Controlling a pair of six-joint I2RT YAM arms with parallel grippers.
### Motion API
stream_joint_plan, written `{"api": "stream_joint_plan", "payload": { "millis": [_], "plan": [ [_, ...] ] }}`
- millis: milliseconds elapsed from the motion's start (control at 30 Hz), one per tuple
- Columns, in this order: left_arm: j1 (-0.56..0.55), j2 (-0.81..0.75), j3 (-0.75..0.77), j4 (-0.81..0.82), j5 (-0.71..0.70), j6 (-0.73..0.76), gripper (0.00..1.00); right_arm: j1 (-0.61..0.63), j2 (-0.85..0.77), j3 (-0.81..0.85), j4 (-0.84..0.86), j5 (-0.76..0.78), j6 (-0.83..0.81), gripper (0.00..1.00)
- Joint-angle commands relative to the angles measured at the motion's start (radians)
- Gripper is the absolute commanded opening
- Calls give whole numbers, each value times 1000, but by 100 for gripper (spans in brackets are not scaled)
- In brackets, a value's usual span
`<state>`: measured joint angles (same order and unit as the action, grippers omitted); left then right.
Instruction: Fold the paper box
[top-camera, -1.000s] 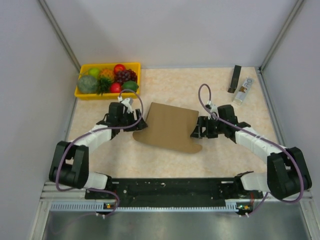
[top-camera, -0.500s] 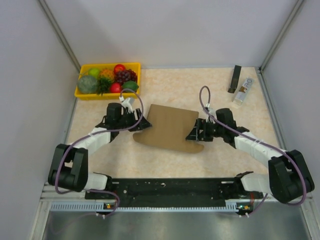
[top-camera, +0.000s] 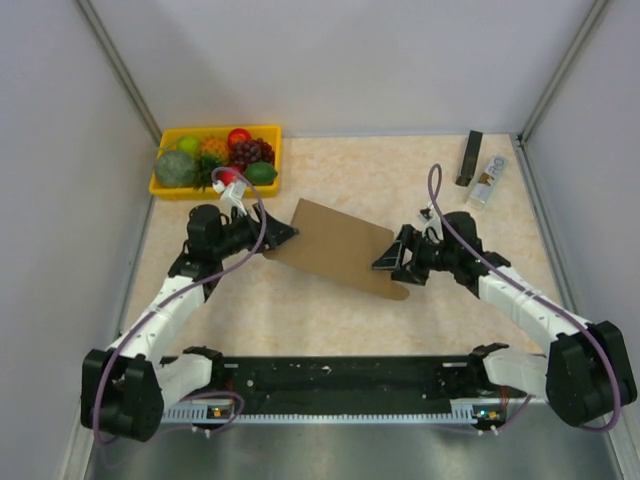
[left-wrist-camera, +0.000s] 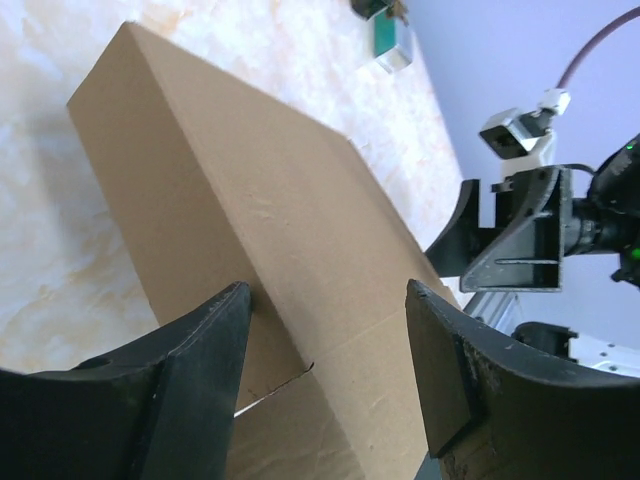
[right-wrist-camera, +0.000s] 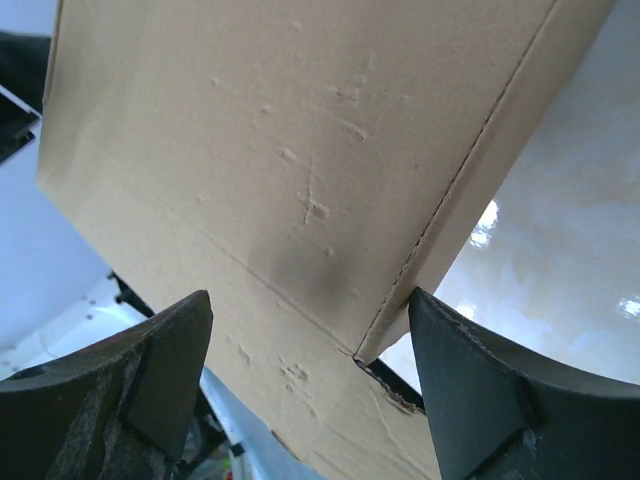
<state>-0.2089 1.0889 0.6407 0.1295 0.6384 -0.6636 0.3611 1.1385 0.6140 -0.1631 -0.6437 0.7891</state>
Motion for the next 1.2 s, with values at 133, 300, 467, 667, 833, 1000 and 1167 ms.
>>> {"api": "stream_joint_plan", "payload": {
  "millis": [133,300,467,667,833,1000,1167],
  "plan": [
    [-37,-55,-59,14,90,-113,68,-7,16,118,134,-79,15,79],
    [-37,41,-186,218,81,-160,64,-5,108,72,178,-89,-111,79],
    [-37,39,-239,251,-12,-129,64,58,81,130,35,27,-272,80],
    [-35,11,-182,27,-141,37,72,129,73,288,-318,313,-499,85],
    [-34,-131,-125,-160,-308,110,76,275,29,339,-455,600,-610,90],
    [-32,-254,-66,-318,-407,127,77,381,-11,351,-478,641,-724,90],
    [-24,-329,-19,-444,-489,105,74,780,21,313,-360,979,-979,91]
  ]
}}
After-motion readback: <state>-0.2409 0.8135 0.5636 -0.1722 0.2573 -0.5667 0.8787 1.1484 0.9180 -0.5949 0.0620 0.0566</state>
